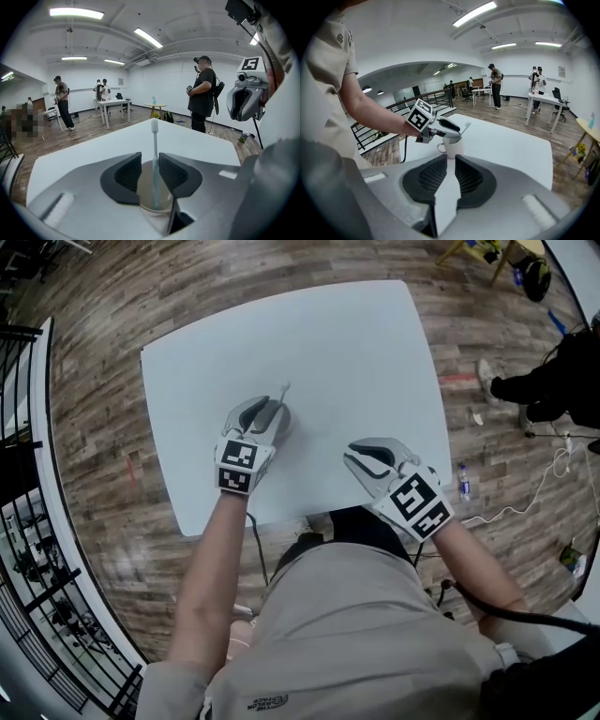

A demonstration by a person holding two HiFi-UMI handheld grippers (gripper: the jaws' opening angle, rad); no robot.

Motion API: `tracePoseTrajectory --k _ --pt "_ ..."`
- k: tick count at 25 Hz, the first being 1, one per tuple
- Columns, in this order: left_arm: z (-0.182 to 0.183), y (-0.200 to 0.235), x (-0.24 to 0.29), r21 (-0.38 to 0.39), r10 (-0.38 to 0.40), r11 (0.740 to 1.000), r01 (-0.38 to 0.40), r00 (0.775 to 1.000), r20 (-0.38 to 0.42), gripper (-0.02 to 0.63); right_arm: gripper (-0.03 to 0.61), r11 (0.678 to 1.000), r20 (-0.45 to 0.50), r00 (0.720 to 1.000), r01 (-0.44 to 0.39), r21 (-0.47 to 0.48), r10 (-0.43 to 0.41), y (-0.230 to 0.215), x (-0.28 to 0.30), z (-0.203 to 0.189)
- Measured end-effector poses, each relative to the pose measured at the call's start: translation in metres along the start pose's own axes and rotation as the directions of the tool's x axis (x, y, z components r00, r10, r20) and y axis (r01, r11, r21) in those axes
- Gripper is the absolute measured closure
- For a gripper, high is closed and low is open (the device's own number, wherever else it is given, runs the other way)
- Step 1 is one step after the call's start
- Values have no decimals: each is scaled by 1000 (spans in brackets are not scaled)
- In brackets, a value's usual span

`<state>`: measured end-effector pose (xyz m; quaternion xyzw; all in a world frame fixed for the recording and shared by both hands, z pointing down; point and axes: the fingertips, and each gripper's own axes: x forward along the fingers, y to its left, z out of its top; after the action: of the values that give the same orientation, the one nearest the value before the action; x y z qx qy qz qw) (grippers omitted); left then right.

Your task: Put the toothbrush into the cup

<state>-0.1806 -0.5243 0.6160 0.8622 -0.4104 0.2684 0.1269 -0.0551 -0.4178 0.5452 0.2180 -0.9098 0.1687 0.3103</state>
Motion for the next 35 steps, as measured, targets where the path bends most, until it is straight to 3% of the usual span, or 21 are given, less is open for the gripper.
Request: tracePoseTrajectory --k 10,19,24,29,33,35 --pt "22 -4 -38 21 18 1000 -20 998 65 489 534 999 20 999 31 -37 -30 18 -8 14" --pt "18 -39 -140 -39 -82 995 89 984 160 489 534 996 47 996 79 -50 -77 67 -19 31" --pt "2 -81 -220 -40 -165 983 178 960 226 491 534 989 82 987 143 -48 -139 111 -34 32" --pt "-12 -129 -292 -46 -263 955 293 910 321 491 534 976 121 969 217 -18 -214 162 -54 20" --pt "-23 -168 -325 -47 -345 923 383 875 340 512 534 971 116 964 239 19 -239 196 -77 -4" --pt "-27 -181 -342 -30 -353 922 386 871 342 514 534 971 113 965 238 17 -238 212 -88 -14"
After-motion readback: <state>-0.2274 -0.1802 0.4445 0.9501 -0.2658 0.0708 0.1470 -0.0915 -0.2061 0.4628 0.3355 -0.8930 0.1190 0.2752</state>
